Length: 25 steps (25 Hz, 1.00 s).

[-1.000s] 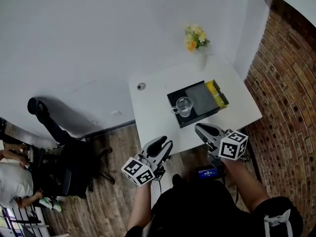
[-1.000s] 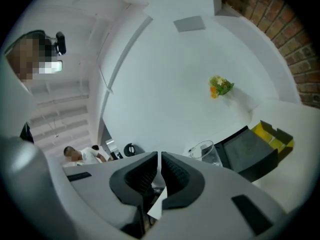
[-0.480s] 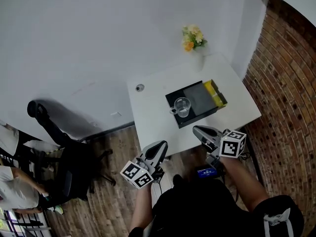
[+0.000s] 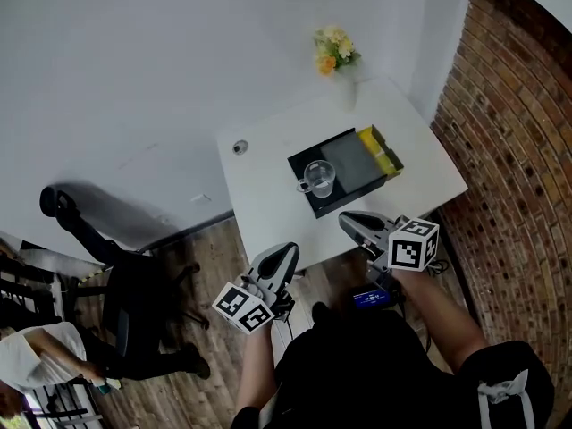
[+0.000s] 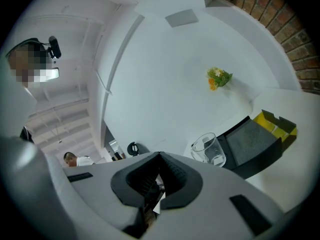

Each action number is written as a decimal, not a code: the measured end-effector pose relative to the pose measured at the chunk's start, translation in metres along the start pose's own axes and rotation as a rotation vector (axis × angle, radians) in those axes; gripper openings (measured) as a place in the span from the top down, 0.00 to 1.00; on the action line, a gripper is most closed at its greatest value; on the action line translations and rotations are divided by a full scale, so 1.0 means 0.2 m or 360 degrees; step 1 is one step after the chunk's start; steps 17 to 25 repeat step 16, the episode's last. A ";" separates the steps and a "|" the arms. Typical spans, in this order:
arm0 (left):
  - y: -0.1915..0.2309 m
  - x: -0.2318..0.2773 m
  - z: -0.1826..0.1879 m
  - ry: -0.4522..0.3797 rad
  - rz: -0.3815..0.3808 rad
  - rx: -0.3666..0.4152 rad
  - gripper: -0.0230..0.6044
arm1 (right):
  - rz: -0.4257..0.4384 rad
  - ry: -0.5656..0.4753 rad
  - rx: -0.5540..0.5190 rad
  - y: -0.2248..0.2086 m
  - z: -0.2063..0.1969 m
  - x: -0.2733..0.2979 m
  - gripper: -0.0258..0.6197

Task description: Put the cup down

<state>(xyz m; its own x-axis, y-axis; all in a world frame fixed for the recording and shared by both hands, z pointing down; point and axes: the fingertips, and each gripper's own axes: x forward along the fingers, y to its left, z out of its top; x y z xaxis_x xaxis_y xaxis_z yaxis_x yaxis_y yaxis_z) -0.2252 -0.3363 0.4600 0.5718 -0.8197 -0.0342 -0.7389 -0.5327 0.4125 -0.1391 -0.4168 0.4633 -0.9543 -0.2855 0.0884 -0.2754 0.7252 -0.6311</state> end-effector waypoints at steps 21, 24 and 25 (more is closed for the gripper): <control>0.00 0.02 -0.03 0.0044 -0.0017 -0.0028 0.95 | -0.0089 0.0030 -0.0059 -0.04 -0.03 0.00 0.94; 0.00 0.02 -0.03 0.0044 -0.0017 -0.0028 0.95 | -0.0089 0.0030 -0.0059 -0.04 -0.03 0.00 0.94; 0.00 0.02 -0.03 0.0044 -0.0017 -0.0028 0.95 | -0.0089 0.0030 -0.0059 -0.04 -0.03 0.00 0.94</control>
